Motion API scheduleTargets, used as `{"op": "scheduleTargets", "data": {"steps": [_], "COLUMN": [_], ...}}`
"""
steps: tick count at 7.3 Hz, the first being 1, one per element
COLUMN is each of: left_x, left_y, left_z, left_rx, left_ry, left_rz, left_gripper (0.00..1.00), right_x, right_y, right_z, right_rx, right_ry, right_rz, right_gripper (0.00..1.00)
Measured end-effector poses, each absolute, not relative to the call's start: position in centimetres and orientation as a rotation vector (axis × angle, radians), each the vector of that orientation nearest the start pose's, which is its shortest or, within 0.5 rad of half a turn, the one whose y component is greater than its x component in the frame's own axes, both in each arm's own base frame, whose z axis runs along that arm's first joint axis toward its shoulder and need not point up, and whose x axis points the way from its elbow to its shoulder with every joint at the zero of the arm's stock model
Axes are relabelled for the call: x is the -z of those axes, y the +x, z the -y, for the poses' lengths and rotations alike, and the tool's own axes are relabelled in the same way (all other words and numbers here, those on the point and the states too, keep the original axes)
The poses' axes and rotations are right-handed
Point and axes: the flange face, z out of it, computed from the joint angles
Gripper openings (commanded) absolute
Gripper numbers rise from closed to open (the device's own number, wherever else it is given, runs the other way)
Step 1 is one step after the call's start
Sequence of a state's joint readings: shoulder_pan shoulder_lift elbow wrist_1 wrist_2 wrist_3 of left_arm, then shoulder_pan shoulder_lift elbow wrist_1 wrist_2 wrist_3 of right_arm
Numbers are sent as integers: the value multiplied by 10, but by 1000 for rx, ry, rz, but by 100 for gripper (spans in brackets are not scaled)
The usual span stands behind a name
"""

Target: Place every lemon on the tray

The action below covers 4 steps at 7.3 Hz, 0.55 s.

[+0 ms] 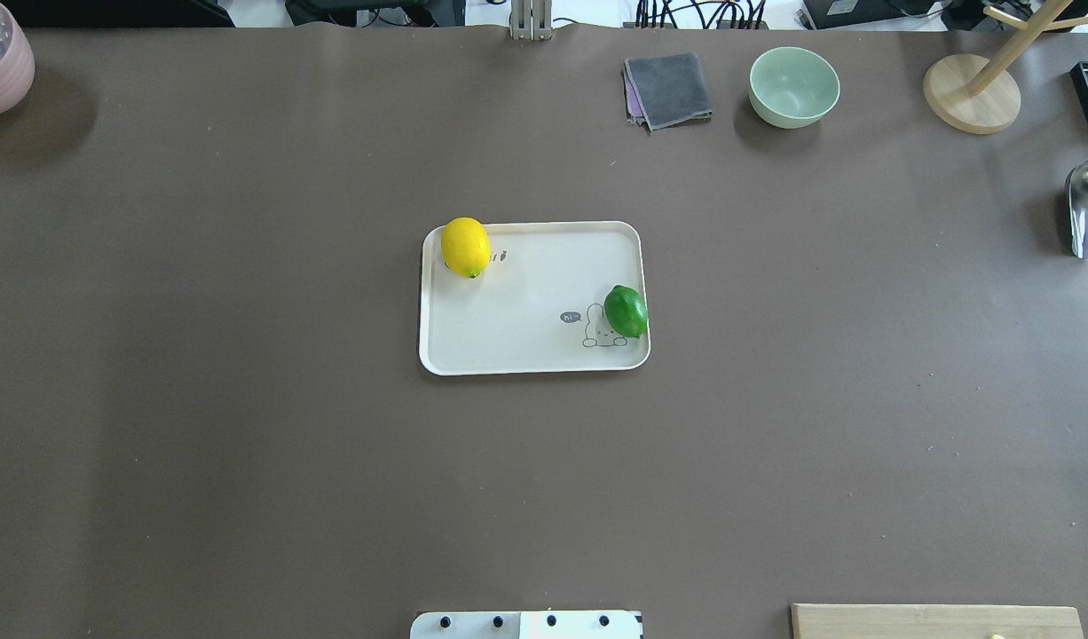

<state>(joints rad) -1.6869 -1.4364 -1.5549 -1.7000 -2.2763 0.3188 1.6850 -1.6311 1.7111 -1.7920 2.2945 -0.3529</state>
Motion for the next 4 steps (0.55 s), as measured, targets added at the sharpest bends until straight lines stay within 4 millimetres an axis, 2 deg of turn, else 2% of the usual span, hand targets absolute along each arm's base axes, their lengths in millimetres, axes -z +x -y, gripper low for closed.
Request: {"op": "scheduleTargets", "data": {"steps": [2,4], "left_x": [-717,-709], "left_y": [-118,-118], "left_z": [421,430], "left_rx": [-113,-102], "left_ry": [117,153], "left_rz": [-701,-694], "left_gripper": [99,99], "right_x": [-661,-666], "right_y": [118,117], "right_z": [447,448], "right_rx": [144,138], "right_ry": [58,61], "right_rz": [730,737], "right_gripper": [100,100]}}
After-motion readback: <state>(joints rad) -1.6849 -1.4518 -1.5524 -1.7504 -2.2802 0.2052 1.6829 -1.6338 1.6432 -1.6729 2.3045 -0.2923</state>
